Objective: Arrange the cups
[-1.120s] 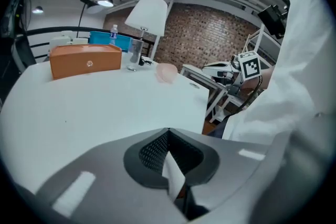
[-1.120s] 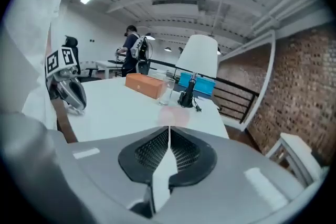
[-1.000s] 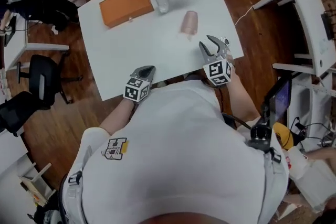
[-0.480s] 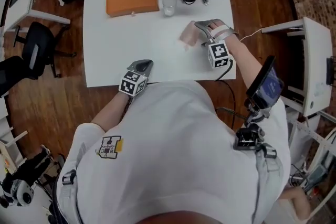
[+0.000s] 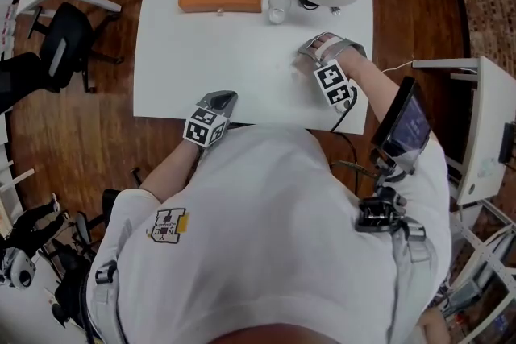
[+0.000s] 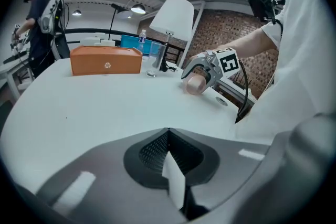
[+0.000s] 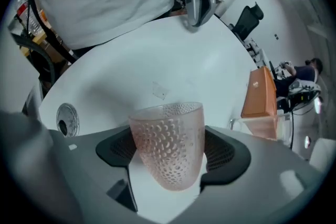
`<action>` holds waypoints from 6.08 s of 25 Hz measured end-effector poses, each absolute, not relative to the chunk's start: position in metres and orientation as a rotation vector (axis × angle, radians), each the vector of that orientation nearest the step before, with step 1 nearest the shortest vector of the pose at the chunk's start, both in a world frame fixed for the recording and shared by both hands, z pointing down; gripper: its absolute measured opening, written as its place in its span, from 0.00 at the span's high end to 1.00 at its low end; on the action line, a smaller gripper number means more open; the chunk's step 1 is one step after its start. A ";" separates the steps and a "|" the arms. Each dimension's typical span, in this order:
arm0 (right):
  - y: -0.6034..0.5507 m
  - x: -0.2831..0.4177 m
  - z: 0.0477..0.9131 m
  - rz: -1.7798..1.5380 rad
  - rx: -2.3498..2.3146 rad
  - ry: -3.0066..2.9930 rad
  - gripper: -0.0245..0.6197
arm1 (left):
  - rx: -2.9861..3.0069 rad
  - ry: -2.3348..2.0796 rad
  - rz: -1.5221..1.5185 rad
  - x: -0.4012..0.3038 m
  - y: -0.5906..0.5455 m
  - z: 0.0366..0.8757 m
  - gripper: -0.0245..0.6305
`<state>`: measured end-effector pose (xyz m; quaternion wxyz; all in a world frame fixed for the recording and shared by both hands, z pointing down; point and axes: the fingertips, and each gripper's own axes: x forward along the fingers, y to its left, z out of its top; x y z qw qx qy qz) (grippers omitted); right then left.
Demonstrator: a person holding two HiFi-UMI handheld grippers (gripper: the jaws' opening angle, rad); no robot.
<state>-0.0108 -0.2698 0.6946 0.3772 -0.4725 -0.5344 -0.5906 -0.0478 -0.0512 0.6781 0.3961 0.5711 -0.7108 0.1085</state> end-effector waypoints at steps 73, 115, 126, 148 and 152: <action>-0.123 -0.318 0.510 -0.102 -0.379 -2.886 0.39 | 1.228 -2.001 0.107 -0.148 0.108 0.663 0.96; -0.162 -0.423 0.580 0.137 -0.265 -2.753 0.37 | 0.982 -2.043 0.047 -0.140 0.168 0.667 0.96; -0.169 -0.389 0.550 0.141 -0.198 -2.803 0.33 | 1.061 -2.043 0.056 -0.144 0.157 0.662 0.96; -0.147 -0.045 0.618 0.181 0.025 -2.630 0.49 | 1.419 -1.812 0.127 -0.119 0.019 0.667 0.96; -0.161 -0.025 0.633 0.288 0.103 -2.598 0.61 | 1.434 -1.782 0.144 -0.111 0.004 0.667 0.96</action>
